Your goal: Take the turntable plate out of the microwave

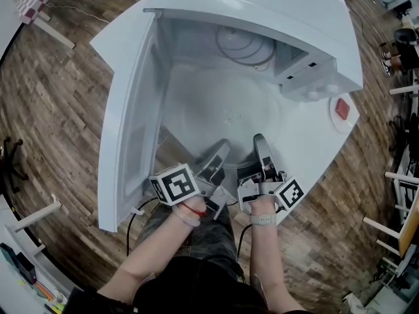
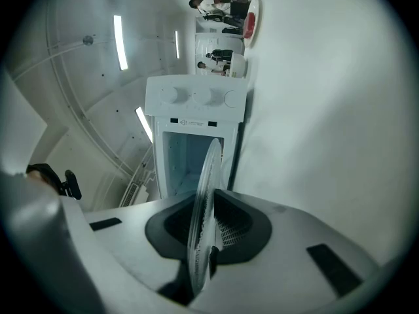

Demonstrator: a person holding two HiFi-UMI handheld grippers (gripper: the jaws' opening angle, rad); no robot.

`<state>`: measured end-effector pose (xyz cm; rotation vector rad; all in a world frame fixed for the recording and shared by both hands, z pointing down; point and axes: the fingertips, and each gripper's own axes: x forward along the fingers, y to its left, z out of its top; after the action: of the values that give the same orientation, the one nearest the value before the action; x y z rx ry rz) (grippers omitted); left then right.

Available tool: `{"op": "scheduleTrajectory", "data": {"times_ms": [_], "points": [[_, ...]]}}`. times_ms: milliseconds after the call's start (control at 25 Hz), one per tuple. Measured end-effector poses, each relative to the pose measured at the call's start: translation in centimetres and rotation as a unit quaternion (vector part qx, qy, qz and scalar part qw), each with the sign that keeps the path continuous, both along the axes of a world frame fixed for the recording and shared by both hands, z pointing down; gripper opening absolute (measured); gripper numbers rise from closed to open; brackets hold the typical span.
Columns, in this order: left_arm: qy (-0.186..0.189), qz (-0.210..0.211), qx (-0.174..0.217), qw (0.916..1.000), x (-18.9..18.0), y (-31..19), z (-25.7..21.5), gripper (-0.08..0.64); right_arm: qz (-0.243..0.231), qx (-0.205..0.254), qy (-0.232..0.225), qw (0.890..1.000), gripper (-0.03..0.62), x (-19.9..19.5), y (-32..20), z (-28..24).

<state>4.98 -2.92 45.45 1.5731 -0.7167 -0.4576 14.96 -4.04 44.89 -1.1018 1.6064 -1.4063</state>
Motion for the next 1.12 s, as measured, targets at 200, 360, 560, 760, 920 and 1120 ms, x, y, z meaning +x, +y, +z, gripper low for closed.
{"op": "scheduleTrajectory", "data": {"times_ms": [200, 360, 560, 760, 920, 1120], "points": [[0.001, 0.011, -0.01, 0.9999, 0.7, 0.6, 0.5, 0.049, 0.013, -0.011, 0.0, 1.0, 0.048, 0.7, 0.9, 0.5], [0.002, 0.017, -0.024, 0.9996, 1.2, 1.1, 0.9, 0.049, 0.022, -0.024, -0.002, 0.999, 0.048, 1.2, 1.4, 1.0], [-0.004, 0.028, -0.034, 0.999, 1.7, 1.5, 1.4, 0.049, 0.03, -0.035, -0.007, 0.999, 0.048, 1.8, 2.0, 1.6], [-0.013, 0.034, -0.047, 0.9982, 2.0, 1.7, 2.0, 0.049, 0.035, -0.051, -0.013, 0.998, 0.048, 2.1, 2.3, 2.4], [-0.015, 0.034, -0.053, 0.9979, 2.0, 1.9, 2.4, 0.049, 0.037, -0.061, -0.018, 0.997, 0.048, 2.1, 2.4, 2.8], [-0.019, 0.032, -0.055, 0.9978, 2.0, 1.9, 2.5, 0.049, 0.042, -0.069, -0.036, 0.996, 0.048, 2.2, 2.5, 3.2]]}}
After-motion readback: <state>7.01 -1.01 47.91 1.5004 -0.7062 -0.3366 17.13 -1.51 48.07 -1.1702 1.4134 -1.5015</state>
